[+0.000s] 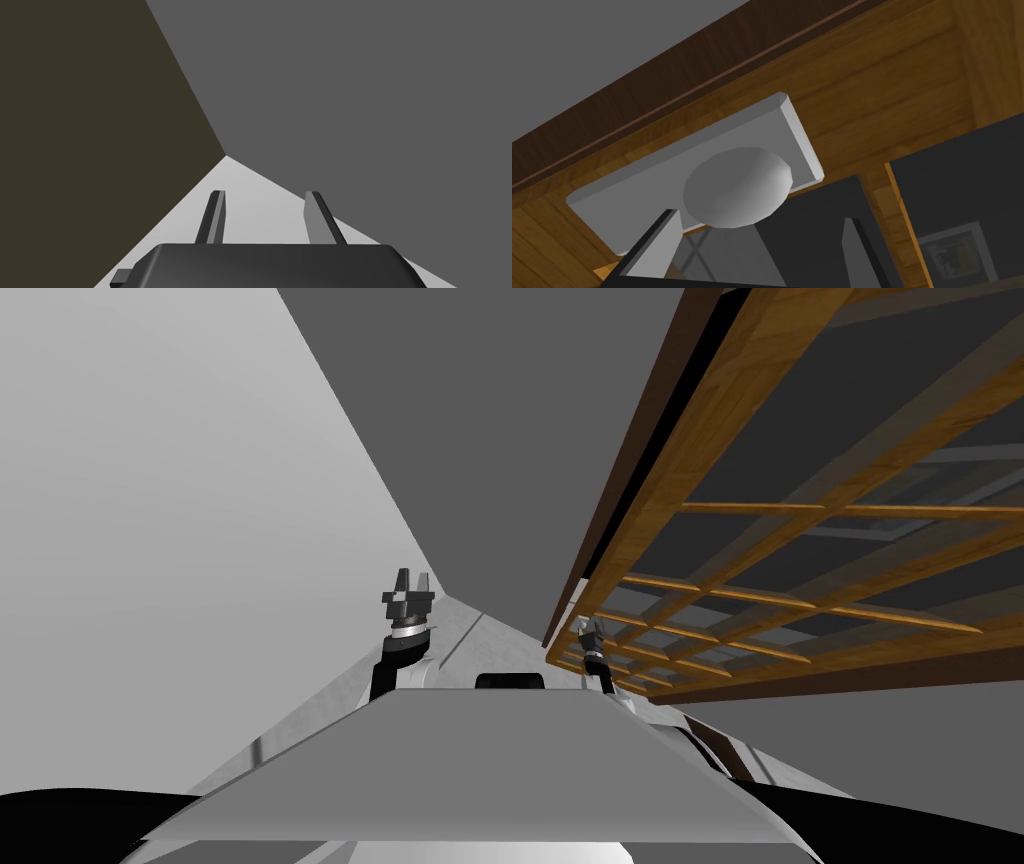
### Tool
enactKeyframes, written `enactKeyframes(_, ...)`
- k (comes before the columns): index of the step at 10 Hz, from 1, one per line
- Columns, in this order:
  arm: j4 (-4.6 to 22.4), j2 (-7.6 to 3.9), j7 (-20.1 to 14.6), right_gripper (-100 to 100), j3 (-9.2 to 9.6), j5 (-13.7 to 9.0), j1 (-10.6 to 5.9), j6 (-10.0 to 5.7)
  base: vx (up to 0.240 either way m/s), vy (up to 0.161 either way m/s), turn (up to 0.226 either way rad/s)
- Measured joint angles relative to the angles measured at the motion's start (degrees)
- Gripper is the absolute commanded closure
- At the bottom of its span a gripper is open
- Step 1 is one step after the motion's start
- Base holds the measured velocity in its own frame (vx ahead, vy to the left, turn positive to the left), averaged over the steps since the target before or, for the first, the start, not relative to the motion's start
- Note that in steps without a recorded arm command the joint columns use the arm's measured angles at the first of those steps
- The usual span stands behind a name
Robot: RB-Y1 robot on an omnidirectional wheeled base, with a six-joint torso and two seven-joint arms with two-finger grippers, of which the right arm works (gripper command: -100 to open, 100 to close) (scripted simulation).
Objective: Pull the door open
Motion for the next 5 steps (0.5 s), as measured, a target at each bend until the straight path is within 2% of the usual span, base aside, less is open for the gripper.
enactKeyframes(5, -0.9, 1.50, -7.4, -100, 1.03, -2.6, -0.58, 0.71, -0.080, -0.004, 0.032)
